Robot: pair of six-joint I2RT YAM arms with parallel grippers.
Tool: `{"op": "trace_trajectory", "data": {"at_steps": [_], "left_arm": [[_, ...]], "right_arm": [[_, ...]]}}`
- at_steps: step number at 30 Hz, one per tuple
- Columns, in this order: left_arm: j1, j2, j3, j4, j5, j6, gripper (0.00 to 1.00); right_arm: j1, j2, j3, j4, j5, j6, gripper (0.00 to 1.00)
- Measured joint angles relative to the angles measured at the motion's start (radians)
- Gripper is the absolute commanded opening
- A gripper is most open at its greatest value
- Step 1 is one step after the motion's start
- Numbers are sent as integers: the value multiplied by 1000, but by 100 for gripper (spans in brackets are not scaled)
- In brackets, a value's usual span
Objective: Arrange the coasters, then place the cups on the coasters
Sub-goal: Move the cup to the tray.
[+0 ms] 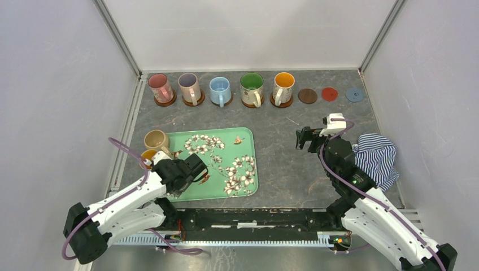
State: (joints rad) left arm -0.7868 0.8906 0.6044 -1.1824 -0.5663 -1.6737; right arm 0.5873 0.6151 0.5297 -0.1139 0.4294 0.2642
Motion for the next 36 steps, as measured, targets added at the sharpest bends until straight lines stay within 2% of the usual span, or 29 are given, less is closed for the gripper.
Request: {"op": "trace_trajectory", "data": {"at_steps": [6, 9, 11, 17, 26, 36], "left_arm": [[0, 35, -13, 12, -19, -46, 31], [-1, 63, -13, 20, -32, -46, 12], [-1, 78, -8, 16, -43, -43, 3], [-1, 104, 5, 61, -44, -3, 2], [-23, 166, 45, 235, 6, 138, 2], [-152, 451, 222, 386, 18, 222, 2]], "right_arm": [[0, 2, 0, 0, 3, -4, 98], [0, 2, 0, 0, 7, -6, 98], [0, 4, 0, -1, 11, -7, 98], [0, 8, 0, -2, 17, -7, 98], [0, 8, 0, -8, 17, -7, 98], [0, 13, 1, -19, 17, -7, 98]]}}
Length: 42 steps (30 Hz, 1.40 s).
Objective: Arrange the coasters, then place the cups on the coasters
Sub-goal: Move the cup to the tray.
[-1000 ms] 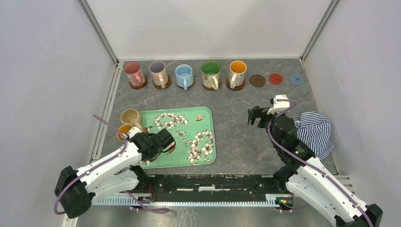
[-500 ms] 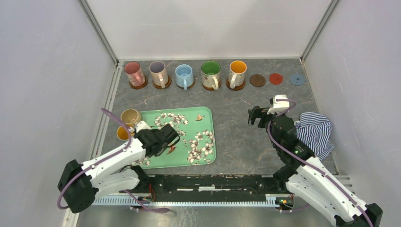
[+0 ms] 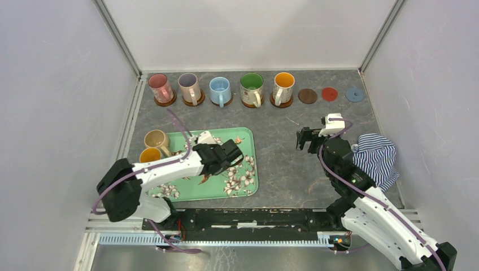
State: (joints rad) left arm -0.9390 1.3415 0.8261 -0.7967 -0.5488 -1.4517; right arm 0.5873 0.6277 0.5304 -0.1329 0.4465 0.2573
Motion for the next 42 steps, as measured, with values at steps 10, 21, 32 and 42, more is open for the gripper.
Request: {"op": "trace_trajectory", "data": {"at_steps": [10, 21, 32, 42], "left_arm": [[-43, 186, 161, 101, 50, 109, 22], [-45, 204, 190, 140, 81, 187, 58], [-45, 79, 190, 129, 53, 251, 92], [-42, -287, 140, 113, -84, 393, 100]], "right_arm": [[0, 6, 3, -19, 0, 0, 98], [0, 61, 11, -27, -31, 0, 98], [0, 122, 40, -39, -90, 13, 98], [57, 197, 42, -12, -152, 111, 97]]}}
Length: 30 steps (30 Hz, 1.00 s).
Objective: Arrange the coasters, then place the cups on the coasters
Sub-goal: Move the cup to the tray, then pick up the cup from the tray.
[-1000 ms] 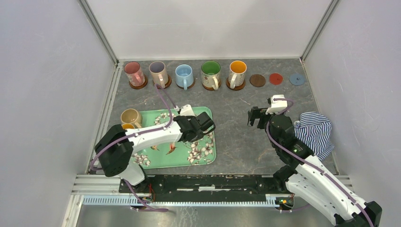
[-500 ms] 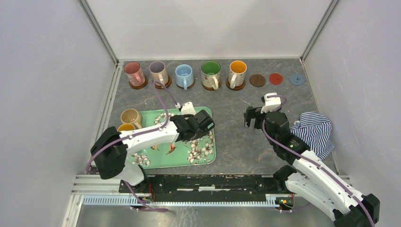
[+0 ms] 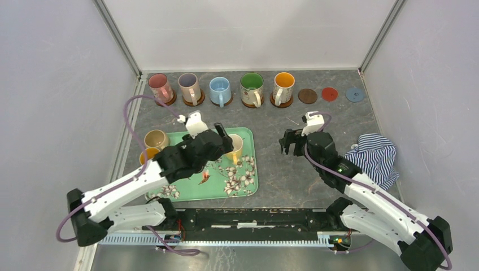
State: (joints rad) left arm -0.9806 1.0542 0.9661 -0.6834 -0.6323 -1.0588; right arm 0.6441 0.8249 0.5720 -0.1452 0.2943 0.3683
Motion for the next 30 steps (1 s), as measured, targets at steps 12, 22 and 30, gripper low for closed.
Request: {"op": "trace_trajectory", "data": {"at_steps": [12, 22, 30], "left_arm": [[4, -244, -18, 4, -117, 196, 100], [4, -248, -17, 16, -152, 293, 100], [4, -275, -17, 37, -176, 322, 100]], "right_arm": [[284, 160, 59, 52, 113, 80, 96], [488, 377, 195, 82, 219, 125, 93], [566, 528, 262, 101, 241, 159, 91]]}}
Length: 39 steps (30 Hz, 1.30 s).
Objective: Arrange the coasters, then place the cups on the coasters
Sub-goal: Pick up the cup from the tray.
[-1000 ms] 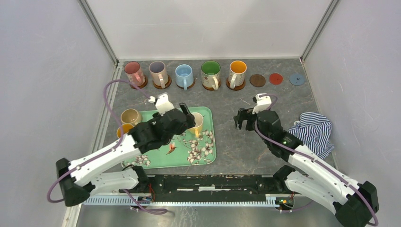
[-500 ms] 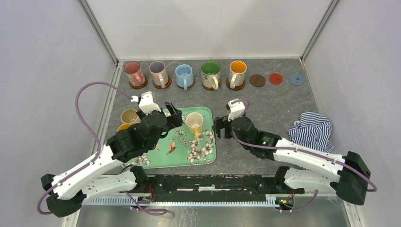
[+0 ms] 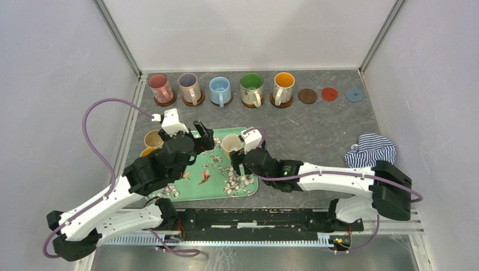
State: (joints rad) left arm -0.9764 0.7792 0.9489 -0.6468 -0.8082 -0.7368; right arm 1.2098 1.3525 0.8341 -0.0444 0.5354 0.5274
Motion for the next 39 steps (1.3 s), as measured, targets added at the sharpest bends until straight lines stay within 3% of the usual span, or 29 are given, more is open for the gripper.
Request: {"op": "trace_trajectory", "data": {"at_steps": [15, 23, 39], "left_arm": [[0, -60, 2, 0, -52, 27, 100], [0, -58, 2, 0, -55, 35, 100], [0, -23, 6, 8, -55, 35, 100]], "right_arm": [[10, 216, 127, -10, 27, 10, 90], [-22, 242, 132, -12, 26, 10, 88], [-62, 294, 121, 3, -21, -5, 71]]}}
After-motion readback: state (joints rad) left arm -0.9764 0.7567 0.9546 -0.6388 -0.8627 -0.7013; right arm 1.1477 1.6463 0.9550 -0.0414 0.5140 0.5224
